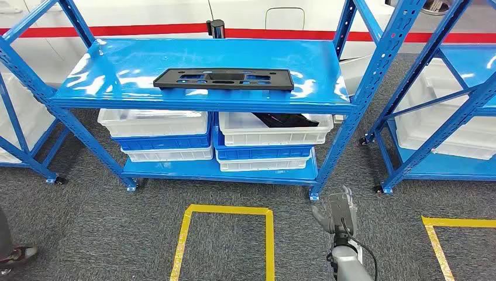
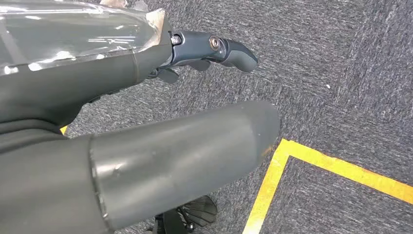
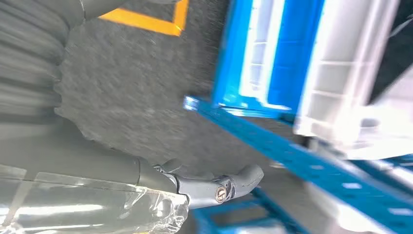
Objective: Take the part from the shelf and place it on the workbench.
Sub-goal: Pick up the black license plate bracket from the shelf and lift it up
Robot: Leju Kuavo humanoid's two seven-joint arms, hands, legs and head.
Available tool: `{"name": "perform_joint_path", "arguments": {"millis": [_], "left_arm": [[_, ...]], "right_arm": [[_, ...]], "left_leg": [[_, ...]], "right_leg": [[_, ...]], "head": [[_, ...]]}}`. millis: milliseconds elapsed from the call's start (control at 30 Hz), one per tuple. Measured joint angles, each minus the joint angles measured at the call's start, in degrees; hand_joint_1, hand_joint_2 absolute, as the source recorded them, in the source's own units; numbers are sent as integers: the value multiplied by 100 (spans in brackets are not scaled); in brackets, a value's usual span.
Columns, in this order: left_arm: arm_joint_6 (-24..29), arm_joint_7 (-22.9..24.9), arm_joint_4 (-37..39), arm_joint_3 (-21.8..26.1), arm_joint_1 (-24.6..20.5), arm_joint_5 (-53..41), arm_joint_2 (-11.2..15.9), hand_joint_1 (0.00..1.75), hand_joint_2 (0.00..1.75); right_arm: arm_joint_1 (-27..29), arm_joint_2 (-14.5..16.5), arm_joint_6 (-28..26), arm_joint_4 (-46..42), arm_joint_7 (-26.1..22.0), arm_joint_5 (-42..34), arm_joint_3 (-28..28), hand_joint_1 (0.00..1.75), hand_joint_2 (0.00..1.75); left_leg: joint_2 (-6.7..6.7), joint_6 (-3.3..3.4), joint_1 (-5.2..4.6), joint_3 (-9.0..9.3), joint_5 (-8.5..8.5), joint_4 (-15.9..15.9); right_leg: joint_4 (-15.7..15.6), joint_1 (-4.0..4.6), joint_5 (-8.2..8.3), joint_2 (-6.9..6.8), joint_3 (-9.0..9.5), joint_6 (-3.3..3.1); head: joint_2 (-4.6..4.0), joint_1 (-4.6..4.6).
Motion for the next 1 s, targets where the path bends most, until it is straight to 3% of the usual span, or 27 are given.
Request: {"name": "perform_joint_path", "arguments": {"millis": [400,1000], "left_arm": [[63,47,25,19,-17,-25,-42,0,0],[-163,117,47,19,-24,-279,3,0,0]], "right_arm": [[212,17,-491,-1536,245,1634,972,0,175],[199,-191,-711,-3888,1497,4426,2948,0,175]], "left_leg": [[5,0,0,-1,0,0],[7,0,0,-2,0,0]], "right_leg": [[0,0,0,6,-3,0],[1,-1,0,6,-3,0]], "head": [[-1,-1],[0,0]]}}
